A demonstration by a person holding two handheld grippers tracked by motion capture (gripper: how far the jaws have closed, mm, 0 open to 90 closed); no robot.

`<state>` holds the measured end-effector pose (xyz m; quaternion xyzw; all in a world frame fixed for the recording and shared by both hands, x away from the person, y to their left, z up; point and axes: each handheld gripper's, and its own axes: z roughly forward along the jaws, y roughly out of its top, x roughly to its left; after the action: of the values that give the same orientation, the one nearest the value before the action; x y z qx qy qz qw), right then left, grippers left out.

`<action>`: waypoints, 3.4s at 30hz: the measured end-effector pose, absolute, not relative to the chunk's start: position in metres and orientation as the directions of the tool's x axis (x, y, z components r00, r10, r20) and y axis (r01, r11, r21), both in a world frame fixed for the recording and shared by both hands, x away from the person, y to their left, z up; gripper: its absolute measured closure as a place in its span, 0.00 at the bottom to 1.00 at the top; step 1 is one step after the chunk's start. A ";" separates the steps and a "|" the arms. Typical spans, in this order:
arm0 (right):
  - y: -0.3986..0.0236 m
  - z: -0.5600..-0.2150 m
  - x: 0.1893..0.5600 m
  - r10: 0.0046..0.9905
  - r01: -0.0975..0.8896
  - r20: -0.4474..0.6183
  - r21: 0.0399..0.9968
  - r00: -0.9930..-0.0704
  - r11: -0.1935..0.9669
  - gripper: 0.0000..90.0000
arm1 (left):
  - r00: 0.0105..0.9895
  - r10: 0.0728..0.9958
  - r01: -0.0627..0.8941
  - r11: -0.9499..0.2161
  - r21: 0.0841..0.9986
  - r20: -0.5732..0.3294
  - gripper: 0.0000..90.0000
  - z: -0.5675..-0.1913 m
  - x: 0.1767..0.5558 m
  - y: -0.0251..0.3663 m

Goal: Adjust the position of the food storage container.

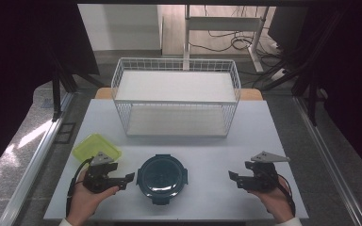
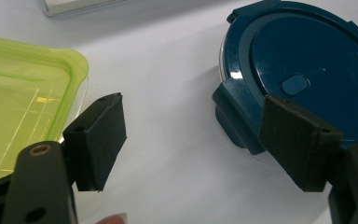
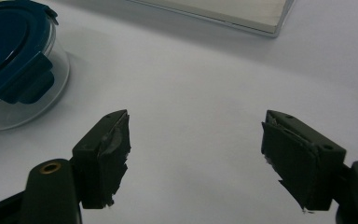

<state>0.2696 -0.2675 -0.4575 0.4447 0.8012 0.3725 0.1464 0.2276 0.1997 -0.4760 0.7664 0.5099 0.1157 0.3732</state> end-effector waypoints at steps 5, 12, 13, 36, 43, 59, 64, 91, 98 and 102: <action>-0.266 -0.457 0.270 0.816 0.600 0.094 0.726 -0.571 0.336 0.27 | 0.450 0.869 0.698 -0.198 0.688 -0.205 0.26 -0.477 0.227 0.200; -0.265 -0.458 0.271 0.813 0.601 0.091 0.721 -0.576 0.345 0.27 | 0.450 0.868 0.703 -0.200 0.682 -0.210 0.26 -0.478 0.227 0.201; -0.265 -0.458 0.271 0.813 0.603 0.093 0.720 -0.575 0.344 0.27 | 0.449 0.868 0.706 -0.200 0.679 -0.211 0.26 -0.478 0.227 0.201; -0.262 -0.456 0.270 0.812 0.603 0.094 0.720 -0.575 0.344 0.28 | 0.473 0.856 0.789 -0.307 0.532 -0.207 0.96 -0.476 0.250 0.193; -0.262 -0.456 0.270 0.815 0.608 0.091 0.715 -0.572 0.346 0.28 | 0.489 0.846 0.796 -0.333 0.505 -0.213 0.99 -0.483 0.257 0.180; -0.259 -0.457 0.271 0.813 0.604 0.082 0.712 -0.577 0.357 0.28 | 0.492 0.843 0.806 -0.348 0.478 -0.216 1.00 -0.494 0.257 0.166; -0.257 -0.458 0.272 0.810 0.604 0.082 0.710 -0.580 0.361 0.28 | 0.490 0.843 0.808 -0.344 0.479 -0.221 1.00 -0.494 0.257 0.164; -0.256 -0.458 0.272 0.811 0.608 0.082 0.706 -0.580 0.363 0.28 | 0.549 0.809 0.779 -0.403 0.481 -0.211 1.00 -0.492 0.263 0.132; -0.256 -0.458 0.273 0.811 0.608 0.081 0.705 -0.580 0.364 0.28 | 0.566 0.799 0.768 -0.422 0.481 -0.202 1.00 -0.492 0.264 0.122; -0.256 -0.459 0.273 0.811 0.609 0.081 0.705 -0.580 0.365 0.28 | 0.579 0.790 0.762 -0.434 0.481 -0.204 1.00 -0.492 0.264 0.116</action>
<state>0.2728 -0.2561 -0.4586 0.4358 0.8140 0.3570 0.1415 0.2643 0.1159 -0.4918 0.8464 0.4582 0.0260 0.2702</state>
